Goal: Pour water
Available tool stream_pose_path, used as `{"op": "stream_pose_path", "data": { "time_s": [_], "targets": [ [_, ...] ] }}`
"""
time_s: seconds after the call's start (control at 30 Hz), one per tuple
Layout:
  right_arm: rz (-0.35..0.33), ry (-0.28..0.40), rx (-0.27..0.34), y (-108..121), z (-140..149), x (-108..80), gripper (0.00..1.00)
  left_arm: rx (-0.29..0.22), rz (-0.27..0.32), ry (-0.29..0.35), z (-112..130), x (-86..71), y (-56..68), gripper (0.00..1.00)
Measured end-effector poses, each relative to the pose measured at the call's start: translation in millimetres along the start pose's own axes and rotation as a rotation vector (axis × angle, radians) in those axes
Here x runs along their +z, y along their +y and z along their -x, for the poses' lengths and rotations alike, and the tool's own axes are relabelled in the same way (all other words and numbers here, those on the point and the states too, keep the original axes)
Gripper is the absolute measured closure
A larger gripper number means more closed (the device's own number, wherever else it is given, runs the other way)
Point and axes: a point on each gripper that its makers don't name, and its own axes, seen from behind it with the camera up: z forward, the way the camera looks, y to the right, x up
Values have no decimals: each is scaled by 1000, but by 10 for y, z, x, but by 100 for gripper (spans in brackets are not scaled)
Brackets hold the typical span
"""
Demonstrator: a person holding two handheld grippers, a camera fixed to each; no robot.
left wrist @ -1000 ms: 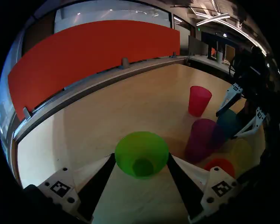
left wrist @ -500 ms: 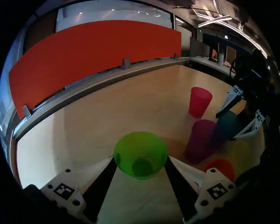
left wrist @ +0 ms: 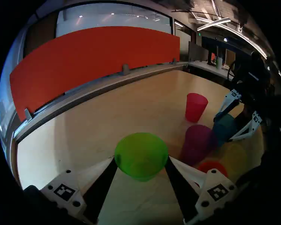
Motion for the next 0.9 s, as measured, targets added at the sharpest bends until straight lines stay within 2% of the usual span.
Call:
{"op": "stream_pose_path", "data": {
  "time_s": [0.27, 0.57, 0.9],
  "targets": [
    [20, 48, 12, 7, -200, -161, 10, -15, 1, 60, -192, -235, 49, 14],
    [41, 102, 17, -36, -416, -399, 10, -5, -21, 160, -502, -659, 130, 14],
    [53, 171, -1, -137, -708, -664, 10, -36, -18, 270, -821, -1104, 222, 14]
  ]
}}
